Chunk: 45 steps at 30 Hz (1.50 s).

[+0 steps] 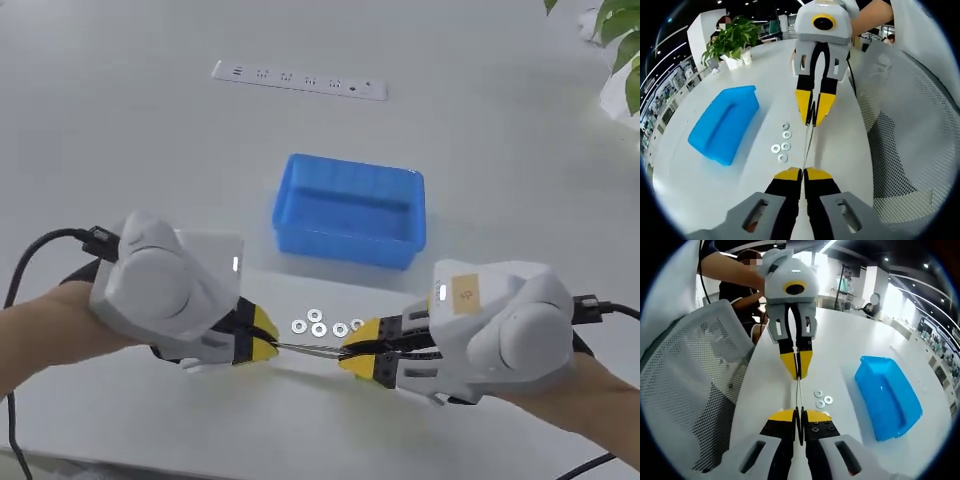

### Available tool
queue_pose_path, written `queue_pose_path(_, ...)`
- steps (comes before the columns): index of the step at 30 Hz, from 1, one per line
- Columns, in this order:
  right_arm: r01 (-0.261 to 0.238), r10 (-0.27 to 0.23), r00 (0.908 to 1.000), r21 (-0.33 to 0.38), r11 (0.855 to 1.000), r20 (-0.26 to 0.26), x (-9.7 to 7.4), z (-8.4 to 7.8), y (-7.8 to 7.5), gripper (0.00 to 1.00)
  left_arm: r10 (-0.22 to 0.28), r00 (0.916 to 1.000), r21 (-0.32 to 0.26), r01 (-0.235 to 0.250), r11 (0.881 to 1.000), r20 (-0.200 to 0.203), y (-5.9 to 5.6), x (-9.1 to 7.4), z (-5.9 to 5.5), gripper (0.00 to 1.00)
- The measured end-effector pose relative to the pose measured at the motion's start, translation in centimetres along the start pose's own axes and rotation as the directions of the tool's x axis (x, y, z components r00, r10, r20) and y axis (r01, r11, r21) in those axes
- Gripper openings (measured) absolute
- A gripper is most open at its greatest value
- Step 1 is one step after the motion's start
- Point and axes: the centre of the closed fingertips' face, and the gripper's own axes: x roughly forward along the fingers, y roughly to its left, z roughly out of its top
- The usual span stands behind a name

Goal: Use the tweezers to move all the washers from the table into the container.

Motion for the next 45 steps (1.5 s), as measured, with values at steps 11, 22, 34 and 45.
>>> queue_pose_path(11, -0.002, 0.002, 1.0, -0.029, 1.0, -0.009, 0.1, 0.0, 0.1, 0.07, -0.038, 0.9992, 0.078, 0.036, 0.996, 0.016, 0.0, -2.1, 2.0, 0.04)
queue_pose_path(22, 0.041, -0.041, 0.9991, -0.002, 0.999, 0.008, 0.0, -0.2, -0.6, 0.07, -0.033, 0.9916, 0.112, 0.019, 0.994, 0.125, -0.2, -3.1, 6.5, 0.04)
queue_pose_path(34, 0.061, -0.063, 0.9958, 0.035, 0.998, 0.066, -0.3, 0.2, -0.5, 0.07, -0.03, 0.9676, 0.087, 0.009, 0.996, 0.251, -0.7, -3.3, 9.6, 0.05)
queue_pose_path(45, 0.054, -0.058, 0.9947, 0.049, 0.997, 0.085, -0.3, 0.2, -0.5, 0.07, -0.045, 0.943, 0.069, 0.023, 0.997, 0.33, -0.7, -2.8, 10.2, 0.05)
